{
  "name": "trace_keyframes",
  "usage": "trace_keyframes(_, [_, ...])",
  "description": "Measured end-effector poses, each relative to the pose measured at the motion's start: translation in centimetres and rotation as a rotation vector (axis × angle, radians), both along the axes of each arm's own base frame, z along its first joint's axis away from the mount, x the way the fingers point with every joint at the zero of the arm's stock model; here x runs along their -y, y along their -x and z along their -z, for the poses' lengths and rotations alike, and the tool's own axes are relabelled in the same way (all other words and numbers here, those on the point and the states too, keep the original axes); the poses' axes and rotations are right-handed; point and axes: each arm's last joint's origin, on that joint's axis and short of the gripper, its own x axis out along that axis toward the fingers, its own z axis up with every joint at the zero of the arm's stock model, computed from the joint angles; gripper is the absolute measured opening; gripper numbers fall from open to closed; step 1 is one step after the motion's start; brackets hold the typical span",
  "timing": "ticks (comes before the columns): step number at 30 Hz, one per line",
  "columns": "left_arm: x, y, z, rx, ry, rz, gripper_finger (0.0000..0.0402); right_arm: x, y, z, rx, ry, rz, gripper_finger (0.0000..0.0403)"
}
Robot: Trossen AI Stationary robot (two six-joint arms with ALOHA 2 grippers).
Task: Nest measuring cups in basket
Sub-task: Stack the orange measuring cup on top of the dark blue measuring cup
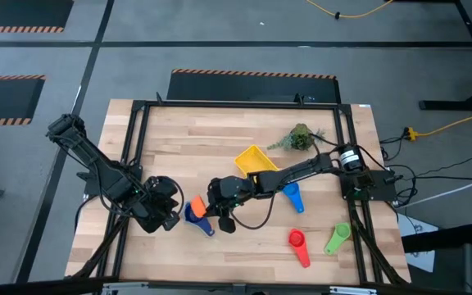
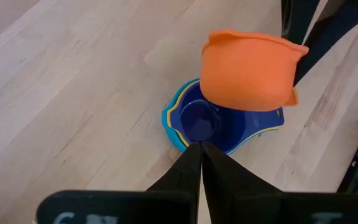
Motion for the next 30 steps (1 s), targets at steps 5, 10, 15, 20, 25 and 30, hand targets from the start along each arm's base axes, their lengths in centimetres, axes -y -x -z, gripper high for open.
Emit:
trace_keyframes(5, [0.0, 0.0, 0.0, 0.0, 0.0, 0.0, 0.0008, 0.0, 0.01, 0.14, -0.007, 0.001, 0.0, 0.0022])
trace_keyframes(10, [0.0, 0.0, 0.0, 0.0, -0.001, 0.0, 0.0008, 0.0, 0.0, 0.12, -0.005, 0.001, 0.0, 0.0022])
trace_keyframes(15, [0.0, 0.0, 0.0, 0.0, -0.001, 0.0, 0.0008, 0.04, -0.01, 0.13, -0.007, -0.001, 0.002, 0.0022])
trace_keyframes(20, [-0.01, 0.0, 0.0, 0.0, -0.001, 0.0, 0.0008, 0.02, 0.0, 0.13, -0.007, -0.003, -0.005, 0.0023])
trace_keyframes(25, [-0.01, 0.0, 0.0, 0.0, -0.002, 0.0, 0.0008, 0.02, 0.0, 0.13, -0.006, -0.002, -0.005, 0.0055])
trace_keyframes(30, [-0.01, 0.0, 0.0, 0.0, -0.002, 0.0, 0.0008, 0.05, -0.01, 0.12, -0.006, -0.002, -0.004, 0.0092])
